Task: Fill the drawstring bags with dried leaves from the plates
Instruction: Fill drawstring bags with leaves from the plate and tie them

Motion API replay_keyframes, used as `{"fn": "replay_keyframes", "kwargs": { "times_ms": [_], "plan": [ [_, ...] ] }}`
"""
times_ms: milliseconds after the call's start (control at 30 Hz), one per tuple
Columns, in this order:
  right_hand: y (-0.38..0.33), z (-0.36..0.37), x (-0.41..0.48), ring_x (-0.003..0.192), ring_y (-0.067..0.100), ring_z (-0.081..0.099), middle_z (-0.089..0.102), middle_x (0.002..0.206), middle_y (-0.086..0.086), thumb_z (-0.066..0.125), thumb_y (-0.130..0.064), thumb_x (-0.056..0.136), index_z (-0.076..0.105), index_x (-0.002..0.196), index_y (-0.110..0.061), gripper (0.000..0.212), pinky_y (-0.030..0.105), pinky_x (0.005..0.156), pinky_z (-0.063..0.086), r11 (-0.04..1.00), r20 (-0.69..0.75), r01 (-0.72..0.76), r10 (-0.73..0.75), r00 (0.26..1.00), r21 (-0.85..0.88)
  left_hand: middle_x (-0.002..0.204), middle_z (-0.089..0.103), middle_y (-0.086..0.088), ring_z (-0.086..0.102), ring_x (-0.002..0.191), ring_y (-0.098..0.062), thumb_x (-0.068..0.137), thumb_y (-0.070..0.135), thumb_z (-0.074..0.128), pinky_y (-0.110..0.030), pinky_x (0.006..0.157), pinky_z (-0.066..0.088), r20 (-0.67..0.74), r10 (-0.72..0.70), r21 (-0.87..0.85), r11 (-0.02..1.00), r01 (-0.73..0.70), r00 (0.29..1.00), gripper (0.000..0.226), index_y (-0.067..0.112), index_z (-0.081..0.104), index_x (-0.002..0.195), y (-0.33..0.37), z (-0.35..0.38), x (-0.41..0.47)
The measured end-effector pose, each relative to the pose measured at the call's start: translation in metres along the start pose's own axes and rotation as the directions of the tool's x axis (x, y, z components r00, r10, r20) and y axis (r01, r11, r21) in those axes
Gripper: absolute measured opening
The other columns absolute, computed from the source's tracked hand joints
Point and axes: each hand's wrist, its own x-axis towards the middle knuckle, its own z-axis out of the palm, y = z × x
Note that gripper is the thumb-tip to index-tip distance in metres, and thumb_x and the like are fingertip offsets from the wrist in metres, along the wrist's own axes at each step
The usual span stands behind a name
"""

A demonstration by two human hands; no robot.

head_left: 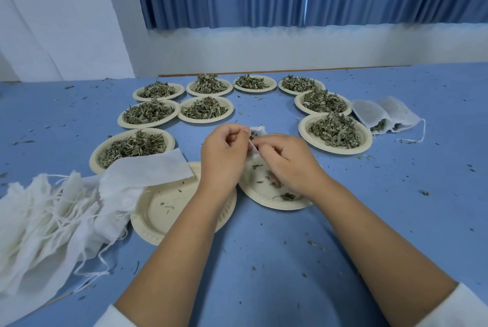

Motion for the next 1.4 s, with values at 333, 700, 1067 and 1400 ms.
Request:
{"fn": "replay_keyframes", "kwargs": {
  "times_ms": [333, 700, 1067, 1400],
  "plan": [
    [0.006, -0.004, 0.0, 0.059, -0.007, 0.054, 0.07, 0.099, -0.008, 0.057, -0.009, 0.082, 0.076, 0.095, -0.02, 0.025, 0.018, 0.064, 0.036, 0.991, 0.003, 0.117, -0.117, 0.993, -0.065, 0.051, 0.058, 0.011, 0.056, 0.05, -0.001, 0.097, 0.011, 0.056, -0.016, 0.056, 0.053, -0.044, -0.044, -0.117, 0.992, 0.039, 0.998, 0.016, 0.012, 0.065, 0.084, 0.003, -0.005, 0.003],
    [0.005, 0.0, 0.0, 0.065, -0.013, 0.05, 0.067, 0.118, -0.011, 0.05, -0.018, 0.074, 0.07, 0.111, -0.024, 0.042, 0.02, 0.063, 0.042, 0.969, -0.004, 0.161, -0.165, 0.986, -0.185, 0.056, 0.061, 0.011, 0.062, 0.06, -0.004, 0.096, 0.013, 0.058, -0.034, 0.078, 0.061, -0.003, -0.036, -0.069, 0.997, 0.035, 0.999, 0.013, 0.01, 0.068, 0.09, 0.003, -0.003, 0.002],
    [0.009, -0.004, 0.003, 0.057, -0.003, 0.054, 0.072, 0.103, -0.009, 0.054, -0.011, 0.075, 0.075, 0.096, -0.025, 0.032, 0.008, 0.059, 0.039, 0.994, 0.01, 0.1, -0.1, 0.995, -0.038, 0.062, 0.065, 0.008, 0.064, 0.07, -0.011, 0.095, 0.017, 0.059, -0.05, 0.087, 0.057, 0.011, -0.027, 0.018, 0.999, 0.026, 1.0, 0.012, 0.016, 0.068, 0.087, -0.002, 0.0, 0.002],
    [0.023, -0.024, 0.01, 0.085, 0.004, 0.061, 0.067, 0.099, -0.014, 0.048, -0.006, 0.088, 0.069, 0.104, -0.023, 0.032, 0.021, 0.076, 0.046, 0.972, 0.112, -0.088, 0.115, 0.987, -0.22, 0.063, 0.064, 0.01, 0.061, 0.064, -0.002, 0.097, 0.019, 0.057, -0.038, 0.084, 0.058, -0.031, -0.02, 0.058, 0.998, 0.022, 0.999, 0.017, 0.025, 0.065, 0.082, -0.005, -0.003, 0.004]
  ]
}}
